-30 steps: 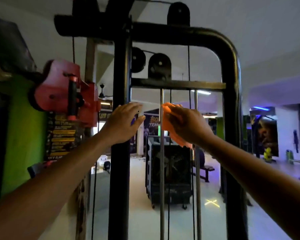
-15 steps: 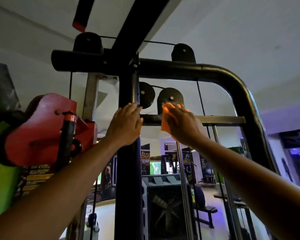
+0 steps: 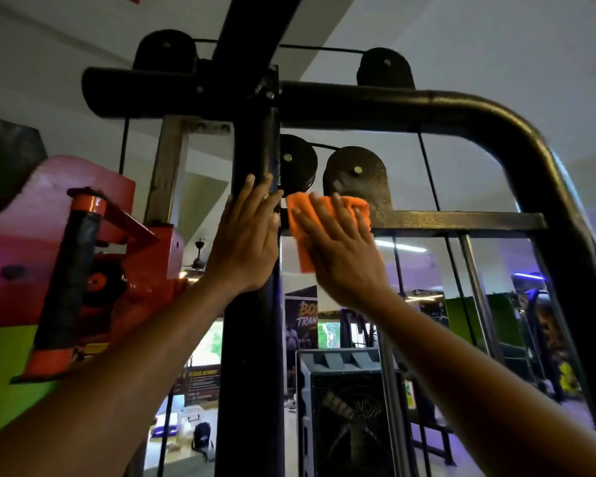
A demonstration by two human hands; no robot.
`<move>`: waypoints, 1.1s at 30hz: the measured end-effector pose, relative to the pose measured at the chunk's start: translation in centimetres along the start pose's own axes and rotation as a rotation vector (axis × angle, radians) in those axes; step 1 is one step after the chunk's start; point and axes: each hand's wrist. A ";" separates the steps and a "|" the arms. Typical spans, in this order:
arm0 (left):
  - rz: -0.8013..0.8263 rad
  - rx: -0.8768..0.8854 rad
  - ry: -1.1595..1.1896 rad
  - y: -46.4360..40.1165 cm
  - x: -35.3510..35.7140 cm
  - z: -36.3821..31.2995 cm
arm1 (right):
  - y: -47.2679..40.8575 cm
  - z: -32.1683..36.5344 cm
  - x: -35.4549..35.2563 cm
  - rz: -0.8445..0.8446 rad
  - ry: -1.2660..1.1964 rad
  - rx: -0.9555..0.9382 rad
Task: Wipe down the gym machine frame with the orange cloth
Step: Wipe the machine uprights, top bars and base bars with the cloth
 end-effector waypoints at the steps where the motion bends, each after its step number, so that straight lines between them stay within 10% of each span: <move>1: -0.001 0.002 -0.001 0.0 0.0 -0.1 | 0.3 -1.2 -0.4 -0.029 -0.002 0.031; 5: -0.018 -0.026 0.004 0.1 0.4 0.0 | -0.9 0.6 -0.1 -0.136 -0.095 0.248; 23: 0.055 0.027 -0.063 0.2 -0.6 -0.9 | 1.2 -1.5 -4.7 0.056 -0.179 -0.088; 29: 0.070 0.116 -0.039 -3.4 -1.2 -3.8 | -2.1 -6.2 -8.9 -0.182 -0.257 0.231; 33: 0.068 0.113 -0.121 -7.3 -0.4 -4.7 | -4.9 -6.7 -6.5 -0.022 -0.116 0.237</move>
Point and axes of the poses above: each hand's wrist, its own y-axis away from the middle knuckle, its own x-axis out of the palm, z = x × y, and after that the axes turned 12 degrees about -y, right-handed
